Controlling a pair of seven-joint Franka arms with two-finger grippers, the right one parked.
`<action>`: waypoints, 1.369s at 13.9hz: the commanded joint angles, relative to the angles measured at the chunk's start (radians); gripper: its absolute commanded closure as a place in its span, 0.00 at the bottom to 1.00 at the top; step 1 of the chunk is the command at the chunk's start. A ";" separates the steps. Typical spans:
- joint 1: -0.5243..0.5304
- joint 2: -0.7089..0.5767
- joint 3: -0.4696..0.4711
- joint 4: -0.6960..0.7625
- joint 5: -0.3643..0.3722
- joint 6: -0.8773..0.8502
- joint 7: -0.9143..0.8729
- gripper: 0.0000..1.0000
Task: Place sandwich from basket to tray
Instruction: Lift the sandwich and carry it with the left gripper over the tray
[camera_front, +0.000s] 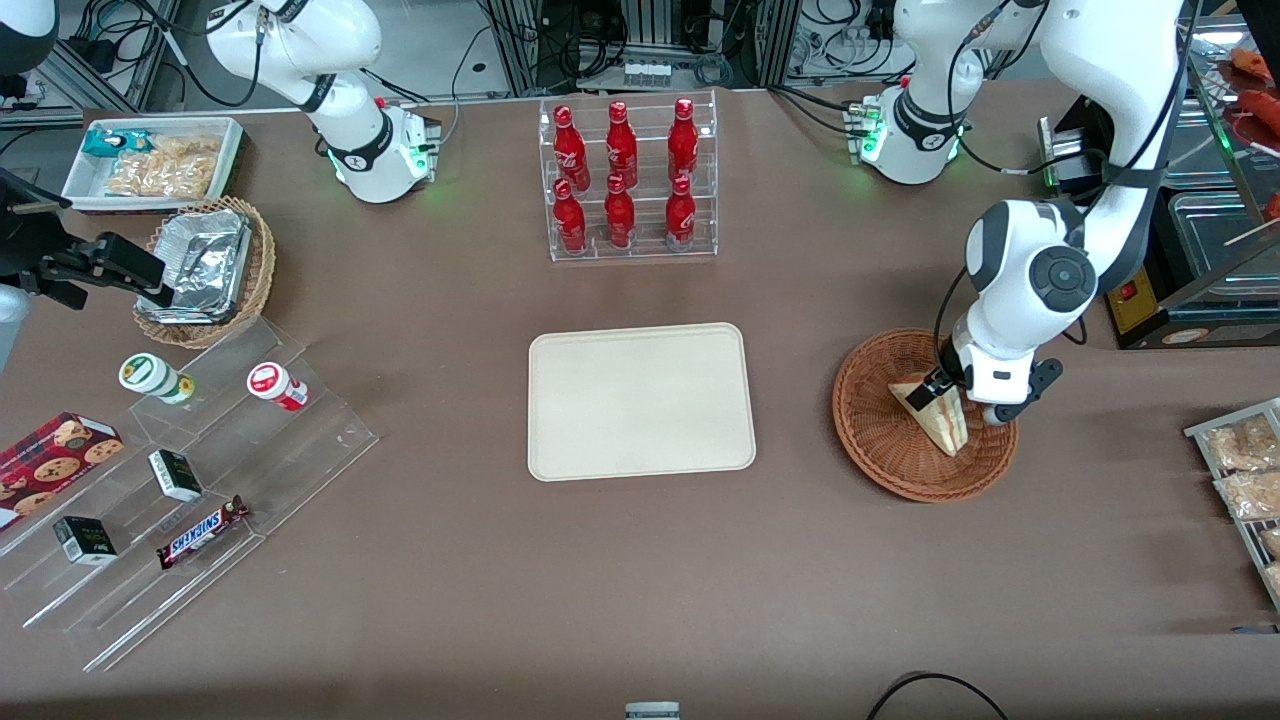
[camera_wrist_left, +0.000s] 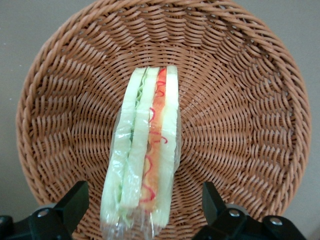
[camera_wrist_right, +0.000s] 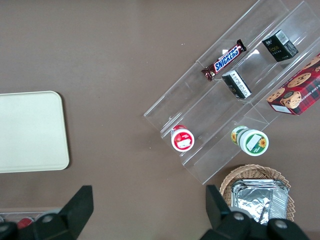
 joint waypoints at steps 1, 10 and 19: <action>0.003 0.035 -0.002 0.006 0.009 0.043 0.011 0.00; 0.002 -0.040 0.001 0.089 0.007 -0.210 0.224 0.96; -0.006 0.094 -0.278 0.401 0.092 -0.457 0.318 0.95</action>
